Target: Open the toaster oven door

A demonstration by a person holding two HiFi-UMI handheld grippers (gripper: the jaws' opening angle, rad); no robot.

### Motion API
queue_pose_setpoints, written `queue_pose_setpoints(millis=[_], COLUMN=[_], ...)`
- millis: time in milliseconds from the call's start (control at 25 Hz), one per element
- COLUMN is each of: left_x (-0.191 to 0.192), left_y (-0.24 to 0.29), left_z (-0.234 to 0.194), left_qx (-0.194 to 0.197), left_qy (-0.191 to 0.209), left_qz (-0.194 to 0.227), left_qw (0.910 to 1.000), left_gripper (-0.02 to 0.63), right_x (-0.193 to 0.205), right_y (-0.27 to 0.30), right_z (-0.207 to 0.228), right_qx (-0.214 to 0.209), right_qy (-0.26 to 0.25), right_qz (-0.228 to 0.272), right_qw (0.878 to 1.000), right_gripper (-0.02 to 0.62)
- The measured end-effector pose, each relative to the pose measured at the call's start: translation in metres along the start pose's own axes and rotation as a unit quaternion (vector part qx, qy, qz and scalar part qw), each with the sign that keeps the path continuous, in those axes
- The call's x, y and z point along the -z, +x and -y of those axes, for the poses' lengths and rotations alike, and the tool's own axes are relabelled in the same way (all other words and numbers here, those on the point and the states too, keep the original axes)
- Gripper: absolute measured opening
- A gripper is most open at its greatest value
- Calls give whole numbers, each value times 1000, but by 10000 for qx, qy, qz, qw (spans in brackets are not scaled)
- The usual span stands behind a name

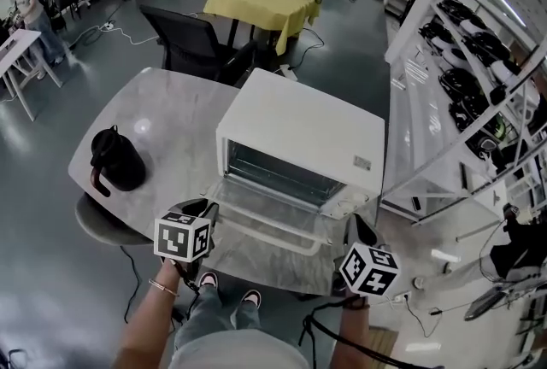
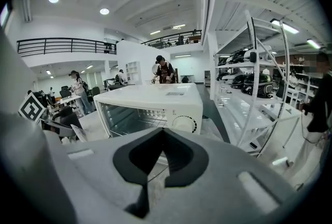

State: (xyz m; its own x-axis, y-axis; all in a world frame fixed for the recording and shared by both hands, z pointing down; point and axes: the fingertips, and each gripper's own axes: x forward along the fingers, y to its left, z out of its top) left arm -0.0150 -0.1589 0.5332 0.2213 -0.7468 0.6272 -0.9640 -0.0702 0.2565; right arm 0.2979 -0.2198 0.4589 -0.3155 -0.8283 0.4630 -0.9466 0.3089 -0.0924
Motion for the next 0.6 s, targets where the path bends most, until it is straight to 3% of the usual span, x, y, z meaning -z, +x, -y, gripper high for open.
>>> queue_pose_setpoints(millis=[600], left_x=[29], left_y=[-3], left_z=[-4], left_qx=[-10], left_qy=[-84], left_qz=[-203], left_qw=[9998], left_gripper=[75], right_x=[7], right_y=[8], right_z=[-7], right_qx=[-111], right_qy=[-129], right_qz=[-184], right_qw=[9997], right_gripper=[5])
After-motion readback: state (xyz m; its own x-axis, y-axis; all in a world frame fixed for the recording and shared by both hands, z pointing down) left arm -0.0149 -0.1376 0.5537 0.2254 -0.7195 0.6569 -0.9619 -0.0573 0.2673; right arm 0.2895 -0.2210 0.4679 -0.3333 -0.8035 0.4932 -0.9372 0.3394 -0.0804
